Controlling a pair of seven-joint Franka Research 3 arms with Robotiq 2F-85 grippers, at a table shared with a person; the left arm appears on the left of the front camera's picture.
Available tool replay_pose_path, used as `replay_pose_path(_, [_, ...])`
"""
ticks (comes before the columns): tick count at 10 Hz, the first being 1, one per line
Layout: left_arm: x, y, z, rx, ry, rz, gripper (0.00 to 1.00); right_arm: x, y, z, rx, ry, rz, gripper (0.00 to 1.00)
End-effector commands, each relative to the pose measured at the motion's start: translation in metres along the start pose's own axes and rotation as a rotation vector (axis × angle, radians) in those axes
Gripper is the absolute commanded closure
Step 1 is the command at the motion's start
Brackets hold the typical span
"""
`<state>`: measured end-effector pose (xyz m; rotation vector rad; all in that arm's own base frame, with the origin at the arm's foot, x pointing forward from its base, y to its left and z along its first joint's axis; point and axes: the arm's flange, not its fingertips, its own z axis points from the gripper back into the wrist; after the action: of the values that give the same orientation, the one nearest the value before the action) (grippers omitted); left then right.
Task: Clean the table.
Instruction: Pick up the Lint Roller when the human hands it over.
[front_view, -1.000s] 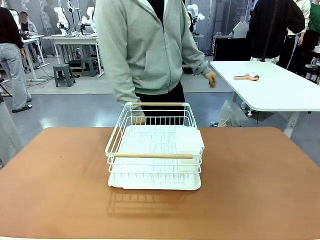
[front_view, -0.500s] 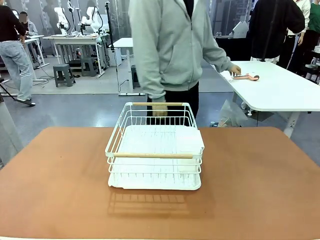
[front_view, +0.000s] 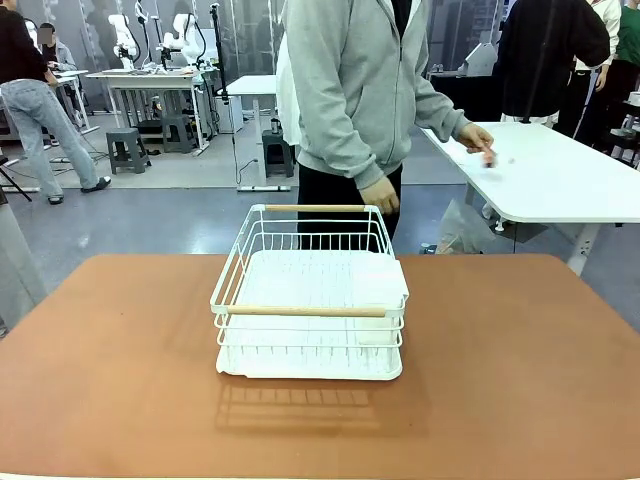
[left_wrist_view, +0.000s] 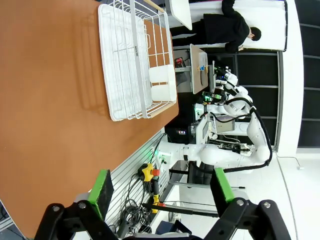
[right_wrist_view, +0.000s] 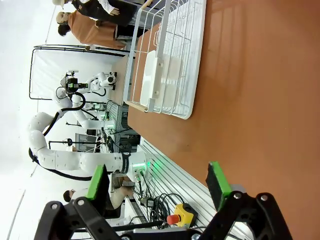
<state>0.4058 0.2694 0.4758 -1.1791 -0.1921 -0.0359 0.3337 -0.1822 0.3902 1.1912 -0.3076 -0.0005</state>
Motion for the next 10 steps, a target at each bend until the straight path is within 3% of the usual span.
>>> replay_pose_path(1, [-0.003, -0.0003, 0.0011, -0.002, -0.001, -0.002, 0.0, 0.001, 0.0015, 0.0008, 0.011, -0.002, 0.01, 0.0])
replay_pose_path(10, [-0.003, -0.0003, 0.0011, -0.002, -0.001, -0.002, 0.0, 0.001, 0.0015, 0.0008, 0.011, -0.002, 0.01, 0.0])
